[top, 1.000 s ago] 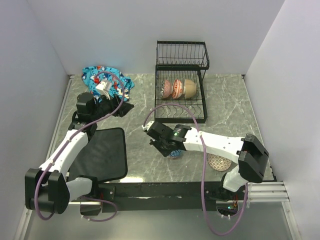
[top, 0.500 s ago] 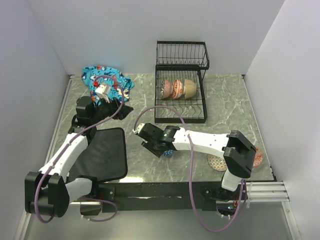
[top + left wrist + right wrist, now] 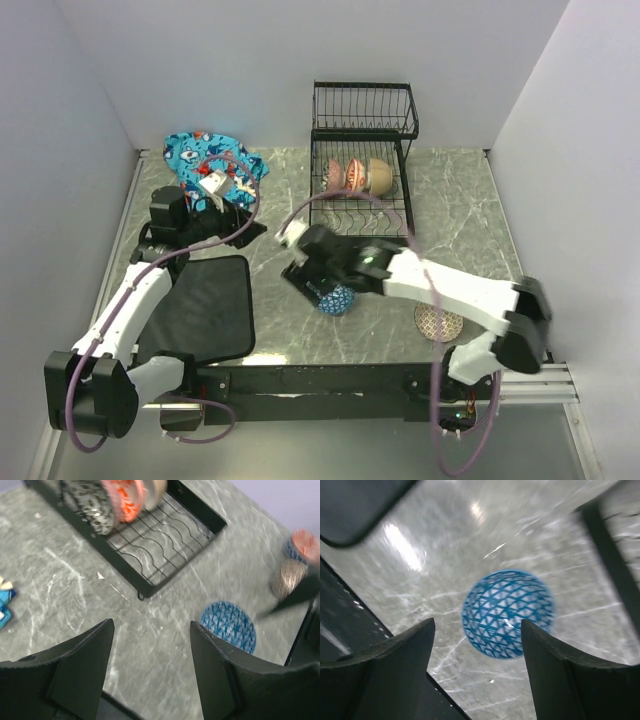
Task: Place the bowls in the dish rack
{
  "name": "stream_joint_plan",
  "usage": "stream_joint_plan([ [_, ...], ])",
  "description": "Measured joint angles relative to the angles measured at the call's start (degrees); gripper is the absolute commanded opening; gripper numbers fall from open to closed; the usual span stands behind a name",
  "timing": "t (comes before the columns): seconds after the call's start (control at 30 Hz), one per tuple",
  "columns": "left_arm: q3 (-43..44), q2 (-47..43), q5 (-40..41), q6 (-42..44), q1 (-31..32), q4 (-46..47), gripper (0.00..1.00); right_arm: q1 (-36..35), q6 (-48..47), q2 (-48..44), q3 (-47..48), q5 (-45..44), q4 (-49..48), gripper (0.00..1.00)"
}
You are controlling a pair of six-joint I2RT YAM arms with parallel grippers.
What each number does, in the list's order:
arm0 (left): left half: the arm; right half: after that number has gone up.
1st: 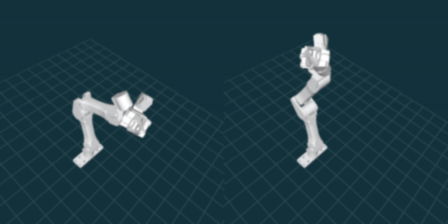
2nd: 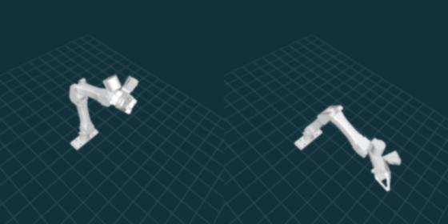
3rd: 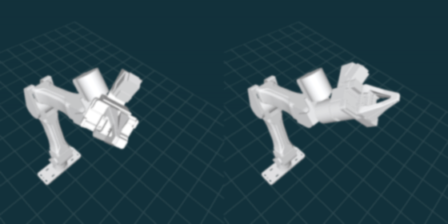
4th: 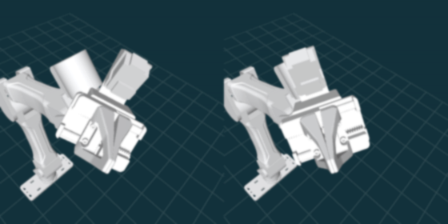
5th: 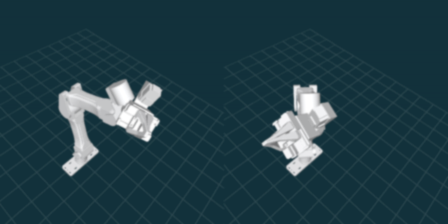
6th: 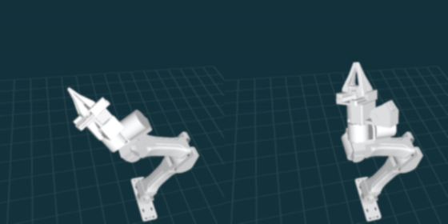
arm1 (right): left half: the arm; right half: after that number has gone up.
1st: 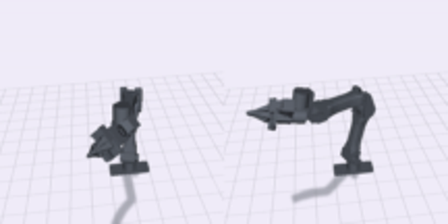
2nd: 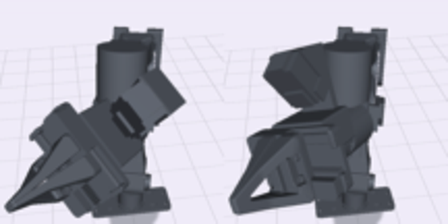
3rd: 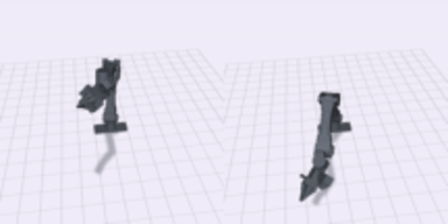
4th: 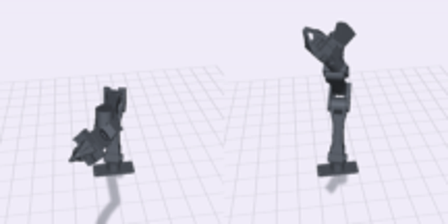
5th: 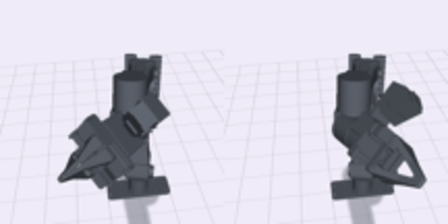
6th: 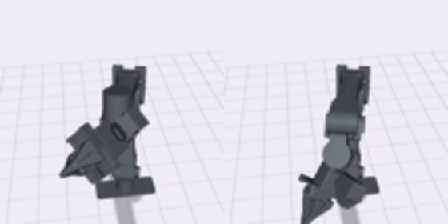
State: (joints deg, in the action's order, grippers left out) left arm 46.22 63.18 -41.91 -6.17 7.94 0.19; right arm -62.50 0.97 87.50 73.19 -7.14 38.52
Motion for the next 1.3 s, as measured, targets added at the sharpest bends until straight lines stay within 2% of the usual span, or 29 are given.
stream_joint_plan([
  [0.13,1.9,0.2,-6.4,11.8,0.0,-7.4,0.69,6.4,-0.1,-8.9,0.7,1.4,0.0,0.8],
  [0.27,6.1,2.6,-9.9,31.7,3.2,-23.0,0.69,20.3,-1.4,-14.8,1.2,3.6,0.0,0.87],
  [0.4,9.7,6.0,-8.1,47.1,12.1,-32.9,0.72,32.8,-4.0,-18.0,-0.2,4.8,-0.4,0.9],
  [0.57,9.9,7.9,-1.8,59.1,27.5,-36.6,0.73,39.6,-7.1,-23.1,-3.5,5.2,-0.6,0.91],
  [0.67,9.9,11.0,2.1,64.2,36.0,-37.2,0.71,42.0,-7.7,-27.1,-6.1,5.6,-0.9,0.91],
  [0.77,9.9,15.0,5.7,67.9,40.3,-36.9,0.67,44.6,-7.6,-31.1,-8.8,6.4,-1.1,0.91],
  [1.03,14.1,27.1,11.9,73.0,43.8,-34.8,0.52,49.8,-6.6,-36.5,-12.8,8.4,-0.2,0.9],
  [1.13,15.8,29.7,12.3,72.9,44.5,-34.4,0.39,50.9,-6.3,-37.1,-12.8,8.8,-0.2,0.9],
  [1.3,19.3,33.4,12.0,72.7,45.3,-34.8,0.35,51.3,-6.1,-37.5,-12.8,9.4,-0.2,0.9],
])
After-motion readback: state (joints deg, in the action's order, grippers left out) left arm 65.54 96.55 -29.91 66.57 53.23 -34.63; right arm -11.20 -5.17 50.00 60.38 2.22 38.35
